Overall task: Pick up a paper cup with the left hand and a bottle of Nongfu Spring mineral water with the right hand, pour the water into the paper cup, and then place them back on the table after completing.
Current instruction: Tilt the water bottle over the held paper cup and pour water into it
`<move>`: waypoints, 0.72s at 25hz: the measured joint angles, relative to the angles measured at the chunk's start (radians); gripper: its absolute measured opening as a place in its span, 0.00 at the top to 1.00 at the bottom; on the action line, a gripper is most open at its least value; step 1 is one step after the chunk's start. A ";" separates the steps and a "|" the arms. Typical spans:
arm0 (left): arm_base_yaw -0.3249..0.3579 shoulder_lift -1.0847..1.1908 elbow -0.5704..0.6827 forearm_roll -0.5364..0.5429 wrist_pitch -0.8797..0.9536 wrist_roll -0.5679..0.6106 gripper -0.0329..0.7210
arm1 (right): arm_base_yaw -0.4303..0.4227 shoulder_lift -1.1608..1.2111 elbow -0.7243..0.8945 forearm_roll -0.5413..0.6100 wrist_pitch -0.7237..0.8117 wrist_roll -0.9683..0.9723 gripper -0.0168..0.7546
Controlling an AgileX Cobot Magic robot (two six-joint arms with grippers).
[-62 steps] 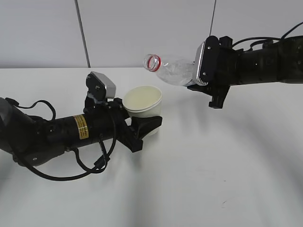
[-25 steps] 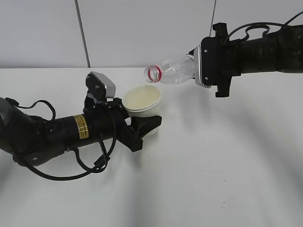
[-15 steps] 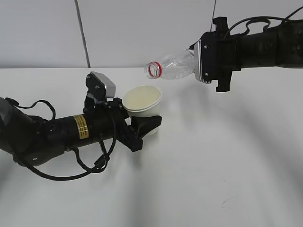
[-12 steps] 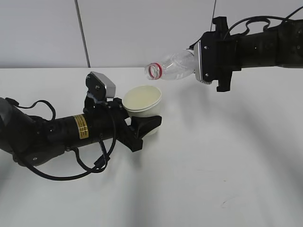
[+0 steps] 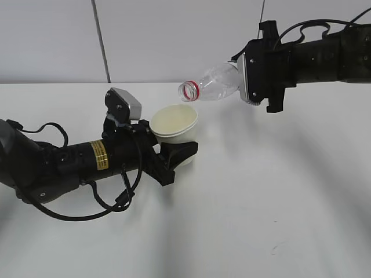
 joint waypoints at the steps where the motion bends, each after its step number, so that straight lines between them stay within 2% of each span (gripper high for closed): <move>1: 0.000 0.000 0.000 0.000 0.000 0.000 0.41 | 0.000 0.000 0.000 -0.005 0.000 -0.002 0.41; 18: 0.000 0.000 0.000 0.000 0.000 0.000 0.41 | 0.000 0.000 -0.002 -0.019 0.000 -0.026 0.41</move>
